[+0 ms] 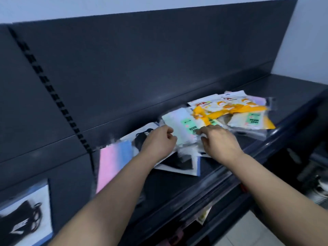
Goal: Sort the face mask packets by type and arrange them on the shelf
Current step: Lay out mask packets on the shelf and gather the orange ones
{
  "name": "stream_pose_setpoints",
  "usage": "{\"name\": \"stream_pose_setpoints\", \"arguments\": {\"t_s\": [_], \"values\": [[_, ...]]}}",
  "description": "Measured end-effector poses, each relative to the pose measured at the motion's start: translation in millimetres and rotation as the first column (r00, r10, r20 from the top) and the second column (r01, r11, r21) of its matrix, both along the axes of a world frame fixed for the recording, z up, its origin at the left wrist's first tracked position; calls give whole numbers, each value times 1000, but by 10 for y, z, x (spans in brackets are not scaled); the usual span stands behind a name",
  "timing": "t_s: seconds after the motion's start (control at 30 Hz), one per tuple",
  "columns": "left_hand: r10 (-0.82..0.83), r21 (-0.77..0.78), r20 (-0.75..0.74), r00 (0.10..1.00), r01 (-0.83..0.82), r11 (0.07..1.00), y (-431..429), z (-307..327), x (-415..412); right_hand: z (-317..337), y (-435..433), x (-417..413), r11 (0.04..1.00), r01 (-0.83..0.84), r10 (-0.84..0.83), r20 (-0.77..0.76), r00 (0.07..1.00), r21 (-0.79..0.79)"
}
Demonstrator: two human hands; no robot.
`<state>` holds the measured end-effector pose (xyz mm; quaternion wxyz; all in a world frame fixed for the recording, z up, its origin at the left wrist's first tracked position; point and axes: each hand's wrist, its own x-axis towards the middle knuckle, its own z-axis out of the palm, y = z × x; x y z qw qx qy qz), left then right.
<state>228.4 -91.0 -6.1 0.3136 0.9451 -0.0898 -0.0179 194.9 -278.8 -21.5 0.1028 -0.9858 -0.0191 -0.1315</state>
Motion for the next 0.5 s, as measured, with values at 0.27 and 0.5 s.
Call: {"name": "stream_pose_setpoints", "arguments": {"t_s": [0.27,0.5], "values": [[-223,369,-11,975,211,905,-845,-189,373,-62,-841,332,1000,16,-16,3,1000,14],[191,559,-122,974,-92,824,-485,-90,492,-169,-688,642,983,-4,26,-117,993,185]]}}
